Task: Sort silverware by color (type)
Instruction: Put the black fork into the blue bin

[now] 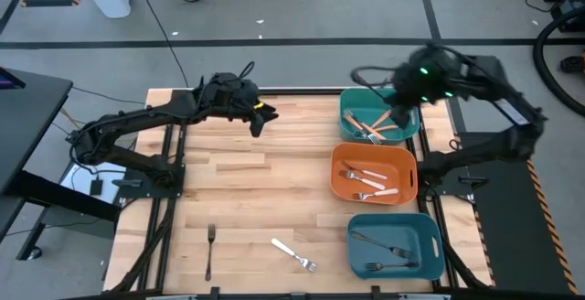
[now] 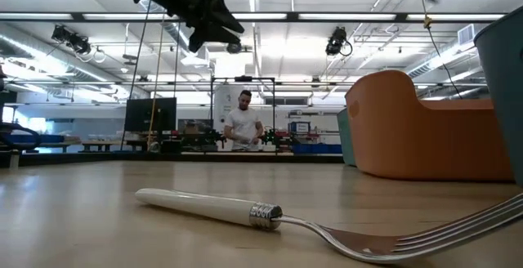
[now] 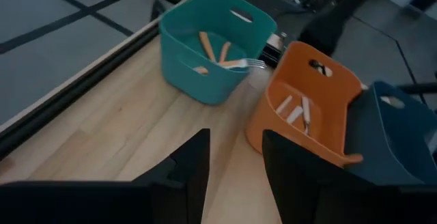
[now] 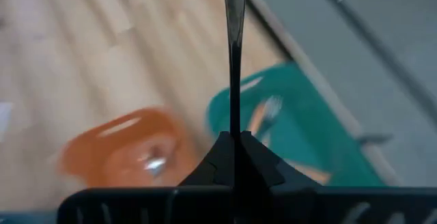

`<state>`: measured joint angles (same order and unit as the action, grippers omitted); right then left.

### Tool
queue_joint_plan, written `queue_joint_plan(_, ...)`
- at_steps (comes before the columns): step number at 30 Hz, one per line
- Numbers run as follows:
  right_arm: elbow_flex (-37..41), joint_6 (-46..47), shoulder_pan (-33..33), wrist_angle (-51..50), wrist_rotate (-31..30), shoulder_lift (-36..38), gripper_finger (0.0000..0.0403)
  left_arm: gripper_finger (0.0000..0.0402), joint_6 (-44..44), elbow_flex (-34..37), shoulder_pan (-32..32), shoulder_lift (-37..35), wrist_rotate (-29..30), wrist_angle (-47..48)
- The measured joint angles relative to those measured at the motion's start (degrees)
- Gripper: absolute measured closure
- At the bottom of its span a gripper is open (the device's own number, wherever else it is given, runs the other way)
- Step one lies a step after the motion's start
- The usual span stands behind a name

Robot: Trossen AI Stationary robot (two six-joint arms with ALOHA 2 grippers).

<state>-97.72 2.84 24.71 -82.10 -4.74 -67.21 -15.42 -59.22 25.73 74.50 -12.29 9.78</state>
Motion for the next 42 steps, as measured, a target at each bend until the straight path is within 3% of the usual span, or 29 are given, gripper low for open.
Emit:
queue_joint_plan(6,3.97,18.85,-9.25,-5.95,6.42,7.39,0.0394,0.026,2.71,-0.02,-4.05,0.0,-1.16,0.02)
queue_joint_plan(13,17.43,39.32,-26.91,-4.78,14.65,9.17,0.0394,0.026,4.09,-0.02,-10.78,0.0,-2.16,-0.02)
queue_joint_plan(18,27.21,46.81,-42.2,7.84,19.81,6.8,0.0394,0.026,4.13,-0.02,-16.36,0.06,-2.16,0.04)
queue_joint_plan(24,32.67,54.8,-55.51,23.87,20.42,2.79,0.0394,0.026,4.18,-0.07,-20.76,0.24,-1.5,2.04)
queue_joint_plan(28,35.25,63.6,-61.7,23.97,21.24,-0.92,0.0392,0.026,4.13,-0.13,-22.64,0.81,-0.92,2.43)
queue_joint_plan(33,37.51,67.08,-67.08,26.75,22.78,-5.41,0.0379,0.026,4.2,-0.13,-25.54,4.1,-0.85,2.56)
queue_joint_plan(42,37.8,70.86,-68.86,25.91,20.9,-12.99,0.0349,0.026,4.15,-0.11,-30.69,10.04,-0.85,0.46)
